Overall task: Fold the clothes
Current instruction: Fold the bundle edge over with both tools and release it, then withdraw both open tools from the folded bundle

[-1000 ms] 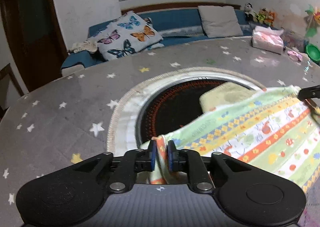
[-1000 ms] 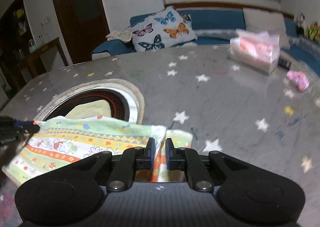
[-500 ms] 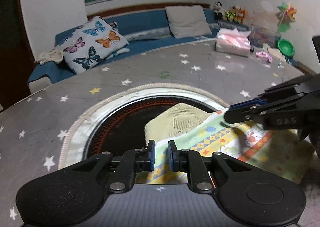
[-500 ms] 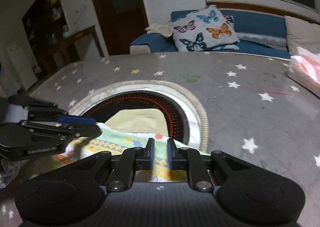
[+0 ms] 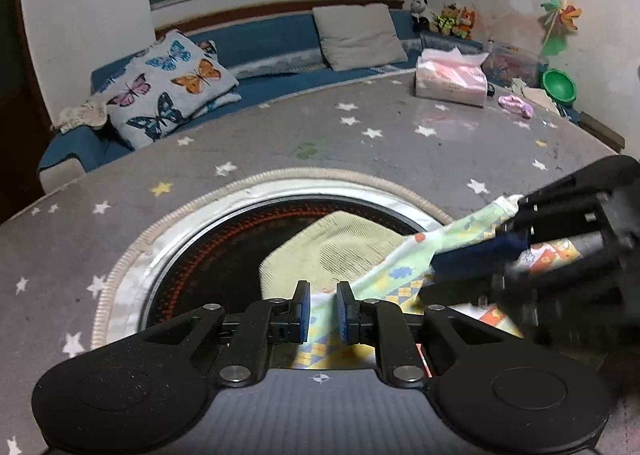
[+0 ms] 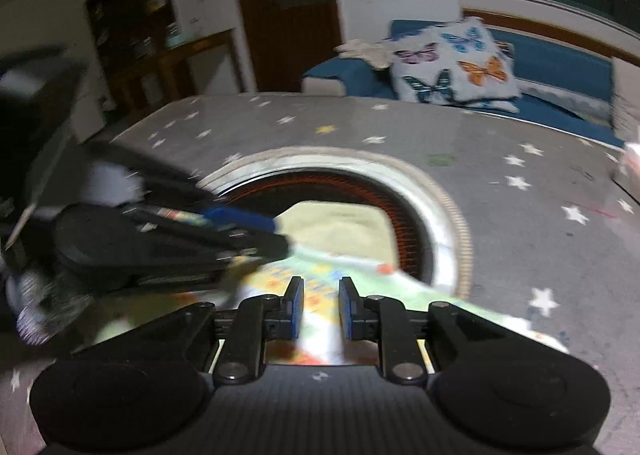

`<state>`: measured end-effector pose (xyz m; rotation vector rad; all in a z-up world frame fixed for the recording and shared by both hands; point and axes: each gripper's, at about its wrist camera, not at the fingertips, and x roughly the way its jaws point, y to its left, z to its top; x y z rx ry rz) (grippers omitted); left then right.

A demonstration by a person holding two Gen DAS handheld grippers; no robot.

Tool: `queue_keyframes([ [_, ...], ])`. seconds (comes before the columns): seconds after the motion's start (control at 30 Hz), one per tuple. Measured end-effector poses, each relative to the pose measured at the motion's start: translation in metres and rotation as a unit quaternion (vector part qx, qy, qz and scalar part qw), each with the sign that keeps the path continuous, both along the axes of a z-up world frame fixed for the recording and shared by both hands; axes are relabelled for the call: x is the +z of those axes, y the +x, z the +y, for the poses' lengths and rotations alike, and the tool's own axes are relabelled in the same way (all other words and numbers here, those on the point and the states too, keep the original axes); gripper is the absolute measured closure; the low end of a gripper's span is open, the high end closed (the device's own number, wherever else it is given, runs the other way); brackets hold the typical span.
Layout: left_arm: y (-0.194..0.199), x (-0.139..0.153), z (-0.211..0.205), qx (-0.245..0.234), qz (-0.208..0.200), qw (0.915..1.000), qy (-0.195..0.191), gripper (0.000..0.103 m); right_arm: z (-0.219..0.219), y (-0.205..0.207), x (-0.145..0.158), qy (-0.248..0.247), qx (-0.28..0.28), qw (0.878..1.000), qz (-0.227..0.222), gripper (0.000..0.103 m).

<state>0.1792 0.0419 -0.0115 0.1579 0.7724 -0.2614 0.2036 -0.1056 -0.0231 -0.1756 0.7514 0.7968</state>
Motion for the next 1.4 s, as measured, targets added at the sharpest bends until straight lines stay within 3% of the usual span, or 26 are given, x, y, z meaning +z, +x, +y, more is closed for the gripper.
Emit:
queue_keyframes([
  [0.27, -0.003, -0.004, -0.003, 0.002, -0.006, 1.0, 0.007, 0.086, 0.011, -0.042, -0.004, -0.025, 0.062, 0.998, 0.0, 0.083],
  [0.33, -0.004, -0.005, -0.005, 0.004, -0.01, 0.9999, 0.011, 0.086, 0.01, -0.057, -0.004, -0.029, 0.075, 0.997, -0.002, 0.077],
  [0.5, -0.013, -0.003, -0.009, 0.016, -0.021, 0.9994, 0.023, 0.086, 0.002, -0.083, 0.0, -0.03, 0.086, 0.996, -0.004, 0.076],
  [0.63, -0.038, 0.006, -0.008, 0.021, -0.04, 0.9987, 0.022, 0.086, -0.014, -0.089, 0.009, -0.005, 0.062, 0.998, 0.001, 0.076],
  [0.73, -0.063, 0.011, -0.005, 0.028, -0.053, 0.998, 0.021, 0.075, -0.026, -0.087, 0.013, 0.011, 0.033, 0.999, -0.005, 0.071],
  [1.0, -0.12, -0.011, 0.001, 0.059, -0.061, 0.9953, 0.047, 0.075, -0.065, -0.085, -0.004, 0.018, -0.039, 0.999, 0.015, 0.069],
  [1.1, -0.134, -0.013, 0.006, 0.075, -0.082, 0.9922, 0.057, 0.074, -0.082, -0.089, -0.005, 0.016, -0.059, 0.998, 0.022, 0.069],
  [1.4, -0.141, -0.009, 0.021, 0.112, -0.078, 0.9897, 0.042, 0.072, -0.099, -0.085, 0.006, 0.024, -0.084, 0.996, 0.01, 0.069],
])
